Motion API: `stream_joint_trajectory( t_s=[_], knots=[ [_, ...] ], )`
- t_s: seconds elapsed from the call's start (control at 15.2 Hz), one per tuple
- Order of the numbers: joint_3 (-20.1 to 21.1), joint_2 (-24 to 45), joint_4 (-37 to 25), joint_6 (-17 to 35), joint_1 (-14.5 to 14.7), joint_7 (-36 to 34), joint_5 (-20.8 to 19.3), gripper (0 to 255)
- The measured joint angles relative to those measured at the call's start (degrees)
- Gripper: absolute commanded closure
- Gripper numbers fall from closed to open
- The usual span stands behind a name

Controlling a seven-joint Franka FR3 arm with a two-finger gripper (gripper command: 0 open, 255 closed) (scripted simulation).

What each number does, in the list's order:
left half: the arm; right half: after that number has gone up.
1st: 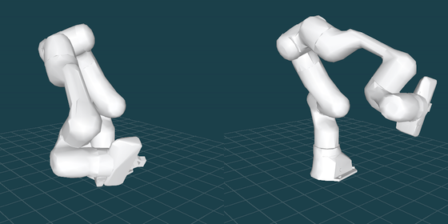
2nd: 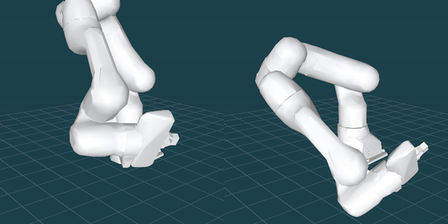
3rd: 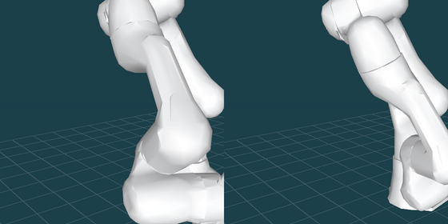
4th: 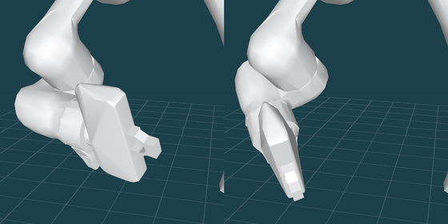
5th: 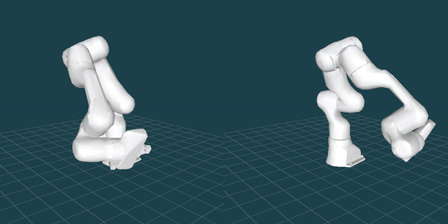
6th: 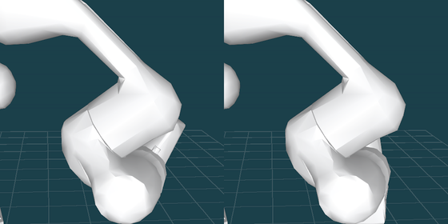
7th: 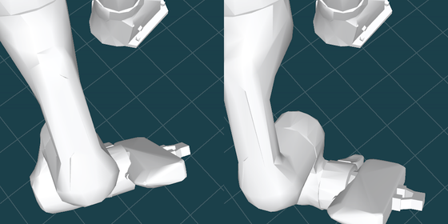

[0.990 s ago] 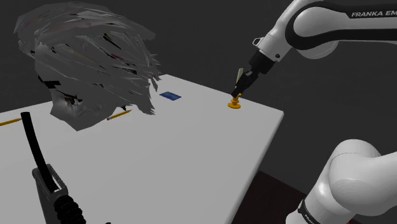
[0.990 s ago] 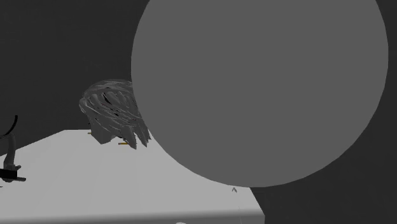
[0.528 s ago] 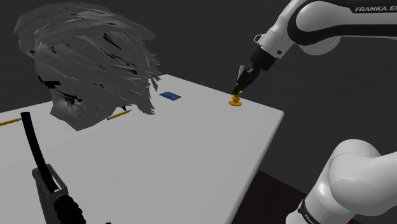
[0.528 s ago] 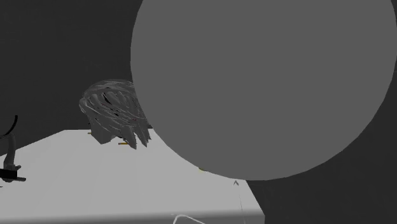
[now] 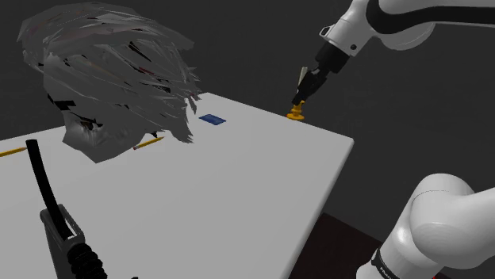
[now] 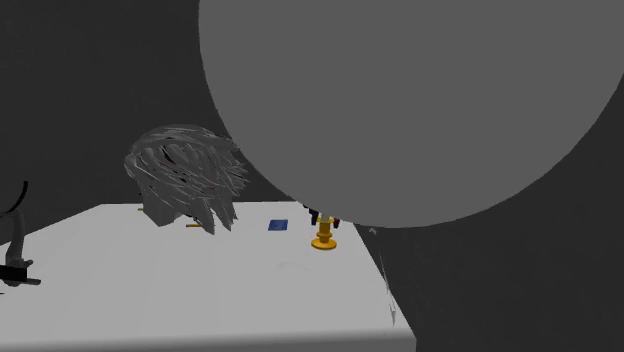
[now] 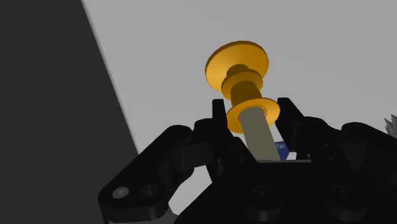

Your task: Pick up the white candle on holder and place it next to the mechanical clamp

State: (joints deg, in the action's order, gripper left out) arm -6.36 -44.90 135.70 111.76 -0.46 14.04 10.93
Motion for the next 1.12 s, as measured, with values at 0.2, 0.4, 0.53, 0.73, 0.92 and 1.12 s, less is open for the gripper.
stream_joint_trajectory(
  t_s=[0.2,0.4,0.53,0.73,0.92,1.12],
  knots=[
    [0.1,0.5,-2.7,-2.2,0.1,-0.5,-0.1,255],
    [0.1,1.5,-5.9,-4.4,0.2,-1.0,-0.2,255],
    [0.2,1.9,-7.5,-5.5,0.3,-1.4,-0.2,255],
    [0.1,2.7,-10.4,-7.5,0.3,-1.7,-0.3,255],
    [0.1,3.8,-13.4,-9.4,0.5,-2.2,-0.3,255],
    [0.0,4.6,-16.3,-11.5,0.6,-2.6,-0.3,255]
  ],
)
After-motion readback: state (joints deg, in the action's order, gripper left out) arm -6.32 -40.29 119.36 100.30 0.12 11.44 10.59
